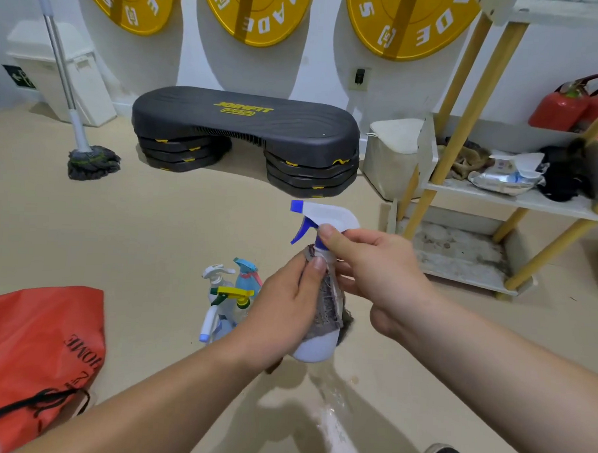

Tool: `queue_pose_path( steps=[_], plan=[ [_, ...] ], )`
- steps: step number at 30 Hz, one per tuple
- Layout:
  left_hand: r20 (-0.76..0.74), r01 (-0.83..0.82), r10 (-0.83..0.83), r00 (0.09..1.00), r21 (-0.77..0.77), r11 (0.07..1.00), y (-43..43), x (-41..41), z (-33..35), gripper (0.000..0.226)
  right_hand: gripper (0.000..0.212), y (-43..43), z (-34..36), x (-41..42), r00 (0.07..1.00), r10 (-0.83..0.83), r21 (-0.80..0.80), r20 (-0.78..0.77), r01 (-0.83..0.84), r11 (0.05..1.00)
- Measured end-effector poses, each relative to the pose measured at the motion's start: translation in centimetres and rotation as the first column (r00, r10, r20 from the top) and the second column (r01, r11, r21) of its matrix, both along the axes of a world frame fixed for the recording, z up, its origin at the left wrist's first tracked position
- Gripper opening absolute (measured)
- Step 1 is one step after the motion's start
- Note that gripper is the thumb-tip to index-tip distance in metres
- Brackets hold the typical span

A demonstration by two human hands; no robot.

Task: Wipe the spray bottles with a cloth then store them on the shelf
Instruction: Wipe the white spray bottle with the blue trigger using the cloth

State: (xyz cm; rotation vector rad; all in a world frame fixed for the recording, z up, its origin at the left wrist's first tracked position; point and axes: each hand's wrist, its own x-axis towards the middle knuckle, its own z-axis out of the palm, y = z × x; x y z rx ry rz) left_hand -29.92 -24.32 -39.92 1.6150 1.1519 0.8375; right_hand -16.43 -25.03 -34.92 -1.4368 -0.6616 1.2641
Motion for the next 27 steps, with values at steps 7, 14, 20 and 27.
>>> queue_pose_path(
  steps=[7,14,20,27],
  plan=[
    [0.142,0.028,0.015,0.99,-0.298,0.954,2.1,-1.2,1.9,0.038,0.037,0.4,1.0,0.7,0.972,0.201,-0.021,0.121,-0.2,0.979],
    [0.258,-0.01,0.167,0.952,-0.518,0.855,3.8,-2.4,1.5,0.048,0.033,0.5,0.6,1.0,0.97,0.157,0.009,0.184,-0.161,0.987],
    [0.002,0.013,-0.013,1.0,-0.309,0.951,1.8,-1.3,1.8,0.042,0.037,0.5,0.0,1.2,0.972,0.133,-0.035,0.196,-0.128,0.991],
    [-0.655,0.228,0.017,0.756,0.287,0.93,-1.8,0.5,0.0,0.067,0.033,0.5,-0.4,1.3,0.969,0.084,-0.079,0.233,-0.067,0.995]
  ],
)
